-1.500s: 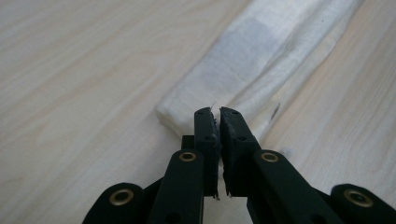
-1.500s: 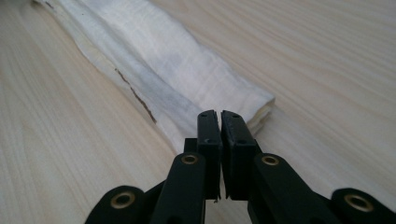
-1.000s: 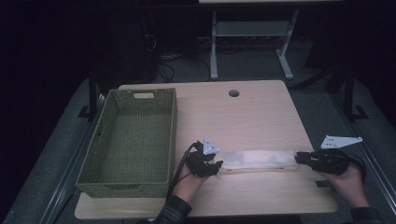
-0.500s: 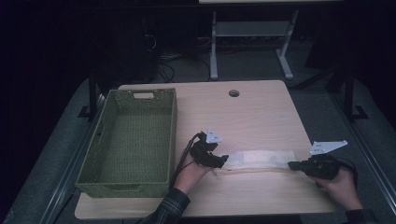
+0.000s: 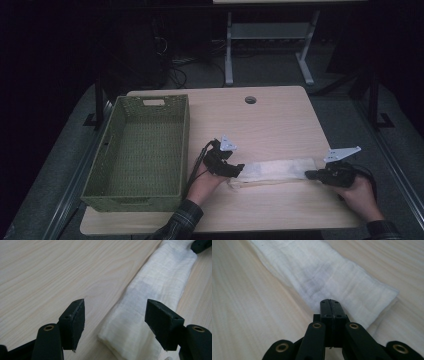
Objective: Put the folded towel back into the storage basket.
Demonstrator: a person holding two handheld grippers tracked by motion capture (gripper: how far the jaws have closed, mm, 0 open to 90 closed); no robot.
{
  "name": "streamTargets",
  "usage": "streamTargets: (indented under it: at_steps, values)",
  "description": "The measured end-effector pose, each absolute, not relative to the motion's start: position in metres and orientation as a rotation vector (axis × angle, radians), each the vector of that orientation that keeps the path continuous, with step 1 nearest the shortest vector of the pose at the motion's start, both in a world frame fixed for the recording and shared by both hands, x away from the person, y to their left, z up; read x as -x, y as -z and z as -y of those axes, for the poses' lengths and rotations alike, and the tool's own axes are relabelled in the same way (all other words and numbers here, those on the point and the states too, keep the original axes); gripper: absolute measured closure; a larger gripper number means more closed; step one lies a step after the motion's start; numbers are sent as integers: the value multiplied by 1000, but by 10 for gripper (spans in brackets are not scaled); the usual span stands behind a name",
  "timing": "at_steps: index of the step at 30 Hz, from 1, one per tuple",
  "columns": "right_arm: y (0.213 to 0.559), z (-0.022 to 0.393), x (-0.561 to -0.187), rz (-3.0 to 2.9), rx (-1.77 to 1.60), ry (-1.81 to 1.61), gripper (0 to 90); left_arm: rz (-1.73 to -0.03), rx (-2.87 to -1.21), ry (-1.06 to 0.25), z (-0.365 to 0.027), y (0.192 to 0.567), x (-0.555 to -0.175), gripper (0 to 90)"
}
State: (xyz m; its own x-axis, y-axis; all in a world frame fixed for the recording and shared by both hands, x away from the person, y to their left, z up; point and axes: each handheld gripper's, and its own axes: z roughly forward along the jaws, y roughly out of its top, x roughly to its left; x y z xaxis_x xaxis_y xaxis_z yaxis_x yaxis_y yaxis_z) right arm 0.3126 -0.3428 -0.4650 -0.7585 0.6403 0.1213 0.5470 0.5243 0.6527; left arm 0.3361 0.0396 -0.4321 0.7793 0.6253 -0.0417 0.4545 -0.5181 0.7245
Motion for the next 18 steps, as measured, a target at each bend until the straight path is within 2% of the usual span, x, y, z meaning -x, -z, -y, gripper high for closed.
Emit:
streamTargets:
  at_steps: [18]
  values:
    - [463,315,-378,-2585,-995,-1059,900,-805,-2193,-300,-42,431,-337,321]
